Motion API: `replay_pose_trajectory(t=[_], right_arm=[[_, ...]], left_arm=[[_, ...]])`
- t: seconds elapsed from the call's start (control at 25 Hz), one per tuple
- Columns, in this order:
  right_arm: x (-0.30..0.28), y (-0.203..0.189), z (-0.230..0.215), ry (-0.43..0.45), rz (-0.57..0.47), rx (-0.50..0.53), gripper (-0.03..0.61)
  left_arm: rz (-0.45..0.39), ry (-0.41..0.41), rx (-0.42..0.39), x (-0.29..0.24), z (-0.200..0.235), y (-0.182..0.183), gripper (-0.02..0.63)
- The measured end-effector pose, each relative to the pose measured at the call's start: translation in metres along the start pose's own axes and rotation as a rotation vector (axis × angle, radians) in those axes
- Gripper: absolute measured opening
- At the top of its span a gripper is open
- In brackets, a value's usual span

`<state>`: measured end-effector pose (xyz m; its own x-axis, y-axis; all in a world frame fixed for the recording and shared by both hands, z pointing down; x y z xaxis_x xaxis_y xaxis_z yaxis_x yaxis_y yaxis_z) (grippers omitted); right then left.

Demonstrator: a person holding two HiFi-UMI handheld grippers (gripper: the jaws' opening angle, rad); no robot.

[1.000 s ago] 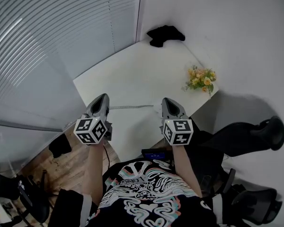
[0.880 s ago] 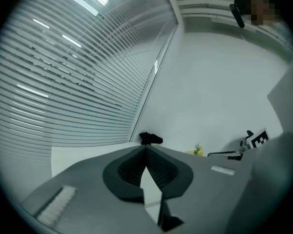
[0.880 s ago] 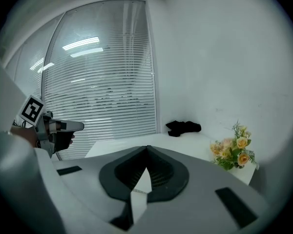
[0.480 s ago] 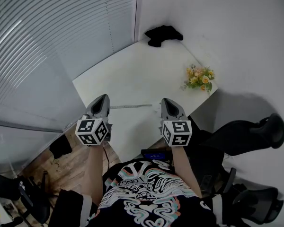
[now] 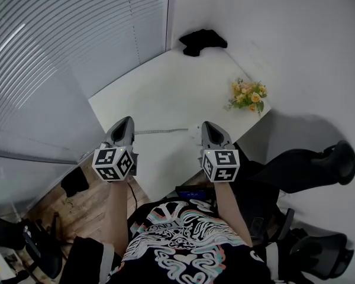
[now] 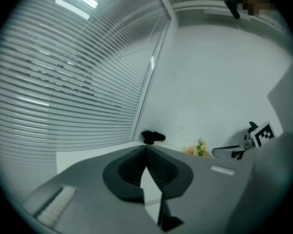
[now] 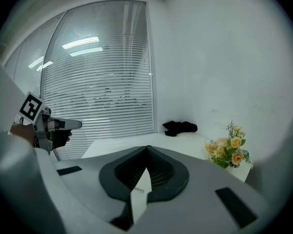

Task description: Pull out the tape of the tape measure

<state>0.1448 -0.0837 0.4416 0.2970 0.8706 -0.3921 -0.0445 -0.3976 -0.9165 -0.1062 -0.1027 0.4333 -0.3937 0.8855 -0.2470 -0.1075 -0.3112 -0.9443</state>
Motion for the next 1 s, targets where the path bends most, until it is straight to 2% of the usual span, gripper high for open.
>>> replay_pose_trajectory(t=[1.0], right_arm=[[-0.006, -0.009, -0.002, 0.015, 0.025, -0.024, 0.002]], left_arm=[[0.032, -0.002, 0.013, -0.006, 0.002, -0.012, 0.002]])
Point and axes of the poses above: the fingertips, and each gripper's own axes: x backward along the fingers, z to its left, y out of its top, the point moved 1 cm from there along x, backward along the fingers, and after that the axes turned 3 degrees about -x, right-handed, at the moved point
